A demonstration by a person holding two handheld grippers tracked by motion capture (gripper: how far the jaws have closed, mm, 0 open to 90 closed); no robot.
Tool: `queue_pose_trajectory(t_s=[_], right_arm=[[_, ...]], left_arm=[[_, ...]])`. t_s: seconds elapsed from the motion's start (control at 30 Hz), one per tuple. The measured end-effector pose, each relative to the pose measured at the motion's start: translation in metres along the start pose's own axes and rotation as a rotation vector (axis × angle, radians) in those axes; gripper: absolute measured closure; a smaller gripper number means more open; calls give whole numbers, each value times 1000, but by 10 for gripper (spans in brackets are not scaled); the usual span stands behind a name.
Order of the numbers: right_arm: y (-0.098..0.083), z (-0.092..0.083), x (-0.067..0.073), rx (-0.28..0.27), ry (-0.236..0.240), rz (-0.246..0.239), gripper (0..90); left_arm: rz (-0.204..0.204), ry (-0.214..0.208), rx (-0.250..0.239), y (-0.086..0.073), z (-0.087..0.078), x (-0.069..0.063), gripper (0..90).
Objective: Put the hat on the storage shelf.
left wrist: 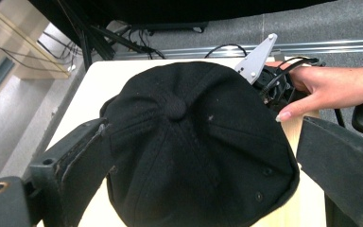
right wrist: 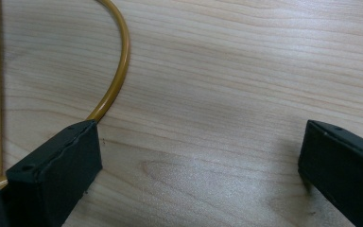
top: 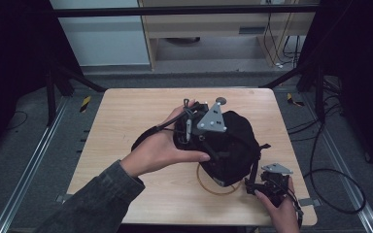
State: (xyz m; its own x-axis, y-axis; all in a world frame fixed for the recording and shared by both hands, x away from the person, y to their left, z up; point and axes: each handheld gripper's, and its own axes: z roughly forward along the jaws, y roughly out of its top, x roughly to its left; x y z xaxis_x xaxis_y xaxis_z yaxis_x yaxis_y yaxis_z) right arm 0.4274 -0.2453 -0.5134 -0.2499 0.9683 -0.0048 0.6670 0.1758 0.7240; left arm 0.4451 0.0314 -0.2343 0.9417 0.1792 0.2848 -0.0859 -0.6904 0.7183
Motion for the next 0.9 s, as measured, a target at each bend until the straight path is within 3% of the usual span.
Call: queue_pose_trajectory(t_s=[0.23,0.4,0.57,0.63,0.9], right_arm=[[0,0,0,1,1,5,4],[0,0,0,-1,0,1,4],[0,0,0,-1,0,2,4],[0,0,0,-1,0,3,4],[0,0,0,-1,2,0,4]], left_arm=[[-42,10,-3,-20,-12,3,34],[-50,17,12,-33,-19,2,32],[-69,27,-4,-46,-26,2,32],[-79,54,-10,-57,-31,1,35],[-119,72,27,-95,-32,-4,40]])
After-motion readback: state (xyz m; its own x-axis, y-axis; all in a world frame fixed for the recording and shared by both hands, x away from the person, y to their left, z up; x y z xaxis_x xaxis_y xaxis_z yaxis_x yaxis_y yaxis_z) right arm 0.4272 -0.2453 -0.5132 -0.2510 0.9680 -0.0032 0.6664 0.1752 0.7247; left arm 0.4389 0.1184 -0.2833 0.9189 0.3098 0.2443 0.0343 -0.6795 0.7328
